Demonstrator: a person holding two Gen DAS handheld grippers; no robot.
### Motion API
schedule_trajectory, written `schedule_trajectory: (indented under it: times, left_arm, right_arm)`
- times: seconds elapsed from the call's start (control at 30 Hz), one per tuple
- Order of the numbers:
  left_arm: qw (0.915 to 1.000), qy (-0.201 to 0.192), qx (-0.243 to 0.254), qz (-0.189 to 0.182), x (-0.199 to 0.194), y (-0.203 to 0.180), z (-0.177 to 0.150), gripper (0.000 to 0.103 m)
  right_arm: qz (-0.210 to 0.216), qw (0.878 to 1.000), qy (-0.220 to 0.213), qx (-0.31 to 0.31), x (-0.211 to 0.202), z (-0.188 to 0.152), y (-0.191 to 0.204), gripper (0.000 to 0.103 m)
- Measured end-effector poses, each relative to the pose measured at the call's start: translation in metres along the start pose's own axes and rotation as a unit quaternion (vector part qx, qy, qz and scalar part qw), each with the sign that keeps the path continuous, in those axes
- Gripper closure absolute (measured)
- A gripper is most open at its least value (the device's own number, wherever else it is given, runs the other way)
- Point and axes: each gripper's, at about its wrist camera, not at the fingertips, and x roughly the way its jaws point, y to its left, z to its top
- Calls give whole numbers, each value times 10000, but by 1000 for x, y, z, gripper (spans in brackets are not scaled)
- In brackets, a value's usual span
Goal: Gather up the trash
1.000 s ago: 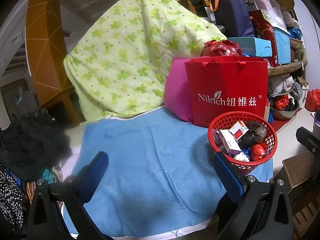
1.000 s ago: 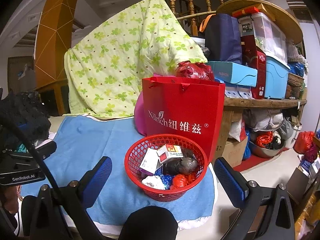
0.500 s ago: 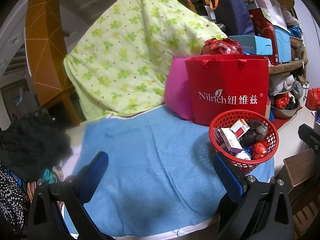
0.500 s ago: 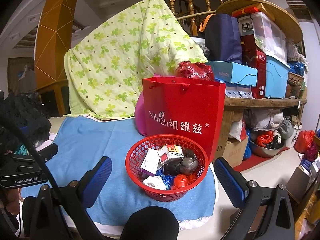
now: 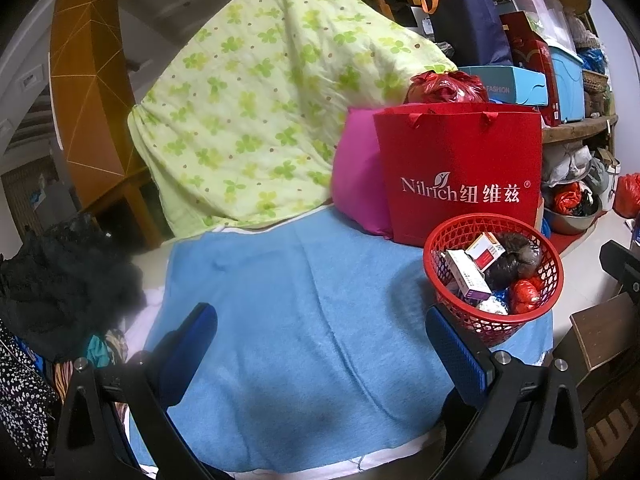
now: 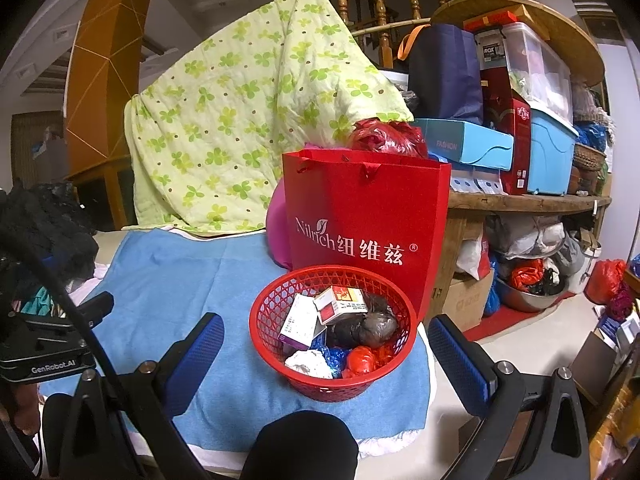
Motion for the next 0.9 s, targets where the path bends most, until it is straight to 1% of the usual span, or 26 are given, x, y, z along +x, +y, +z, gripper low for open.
schedule_trajectory:
  times: [0.27, 0.47, 0.9]
  left_arm:
    - [10000, 17, -26, 36, 3, 6, -2, 0]
    - [9999, 66, -77, 48, 8, 11, -6, 0]
    - [9999, 26, -157, 38, 4, 16, -8, 0]
  right_arm:
    - [-83, 9999, 60, 14, 5, 0, 1, 0]
    - [-74, 10000, 62, 11, 5, 1, 1, 0]
    - [-77, 10000, 34, 34, 3, 6, 12, 0]
